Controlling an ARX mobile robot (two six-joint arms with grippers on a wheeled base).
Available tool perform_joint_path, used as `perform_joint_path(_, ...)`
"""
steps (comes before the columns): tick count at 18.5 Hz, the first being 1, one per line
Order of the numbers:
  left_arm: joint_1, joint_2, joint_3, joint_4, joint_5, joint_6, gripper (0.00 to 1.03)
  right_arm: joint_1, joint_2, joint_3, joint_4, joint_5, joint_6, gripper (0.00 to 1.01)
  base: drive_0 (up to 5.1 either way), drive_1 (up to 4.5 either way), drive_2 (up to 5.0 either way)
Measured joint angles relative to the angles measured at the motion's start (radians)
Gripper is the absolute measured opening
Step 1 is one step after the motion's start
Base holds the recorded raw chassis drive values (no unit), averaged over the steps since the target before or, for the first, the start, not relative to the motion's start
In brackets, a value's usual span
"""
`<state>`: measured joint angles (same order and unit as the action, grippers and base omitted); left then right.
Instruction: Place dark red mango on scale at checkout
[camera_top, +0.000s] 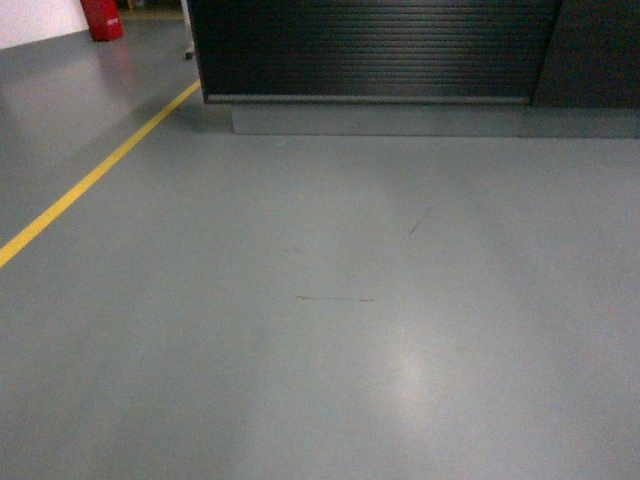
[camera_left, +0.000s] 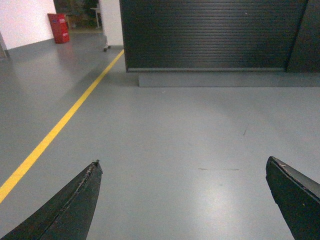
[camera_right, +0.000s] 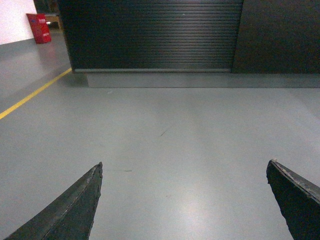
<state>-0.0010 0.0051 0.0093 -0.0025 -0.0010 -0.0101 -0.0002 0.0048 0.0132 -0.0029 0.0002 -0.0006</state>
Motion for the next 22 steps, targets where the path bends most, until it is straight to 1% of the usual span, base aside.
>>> perform_joint_path(22,0.0,0.0,0.0,0.0,-0.003,0.0,0.98,0.0,0.0,0.0,0.002,0.0,0.0,0.98,0.0,4.34,-4.3)
